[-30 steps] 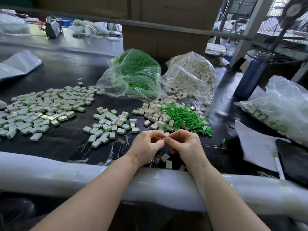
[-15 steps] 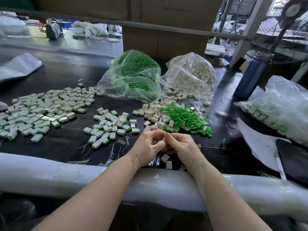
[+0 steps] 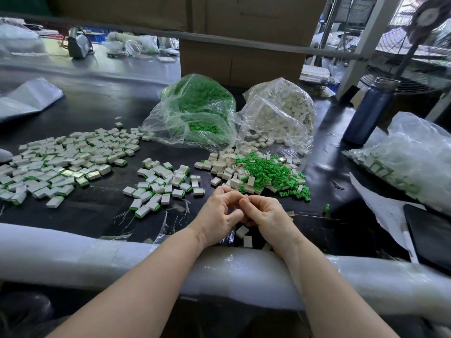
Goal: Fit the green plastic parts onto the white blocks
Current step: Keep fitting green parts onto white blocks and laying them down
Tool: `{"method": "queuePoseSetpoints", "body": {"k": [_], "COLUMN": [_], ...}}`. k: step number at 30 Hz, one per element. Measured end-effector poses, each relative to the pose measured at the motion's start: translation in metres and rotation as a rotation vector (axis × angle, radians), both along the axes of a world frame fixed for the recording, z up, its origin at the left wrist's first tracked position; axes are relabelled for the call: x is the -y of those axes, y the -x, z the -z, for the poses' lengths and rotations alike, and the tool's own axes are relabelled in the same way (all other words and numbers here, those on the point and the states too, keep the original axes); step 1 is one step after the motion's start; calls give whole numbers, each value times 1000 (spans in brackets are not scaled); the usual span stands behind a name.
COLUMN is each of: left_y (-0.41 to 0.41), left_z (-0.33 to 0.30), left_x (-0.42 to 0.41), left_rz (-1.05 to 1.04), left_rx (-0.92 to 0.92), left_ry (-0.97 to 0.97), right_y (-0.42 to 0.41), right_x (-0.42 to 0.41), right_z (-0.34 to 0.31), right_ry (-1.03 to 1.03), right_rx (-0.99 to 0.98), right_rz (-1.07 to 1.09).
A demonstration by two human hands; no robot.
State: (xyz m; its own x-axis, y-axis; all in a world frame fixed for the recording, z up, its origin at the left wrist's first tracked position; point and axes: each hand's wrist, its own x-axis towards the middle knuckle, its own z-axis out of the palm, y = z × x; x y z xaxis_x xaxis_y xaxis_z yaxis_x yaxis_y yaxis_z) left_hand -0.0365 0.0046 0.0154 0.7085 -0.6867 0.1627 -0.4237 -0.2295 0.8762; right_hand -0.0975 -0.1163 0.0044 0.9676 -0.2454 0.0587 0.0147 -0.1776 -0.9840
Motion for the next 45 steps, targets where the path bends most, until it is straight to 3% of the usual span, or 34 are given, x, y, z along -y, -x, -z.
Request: {"method": "queuePoseSetpoints", "body": {"k": [10, 45], "left_y": [0, 3], "left_z": [2, -3], "left_x": [1, 0], "left_rz": [42, 49], "left_rx": [53, 46], "left_ry": [-103, -143], "right_y": [3, 5], "right_x": [0, -2], "right_z": [-2, -6], "right_ry": [-26, -38], "right_rx": [27, 20], "right_rz": [15, 45]}}
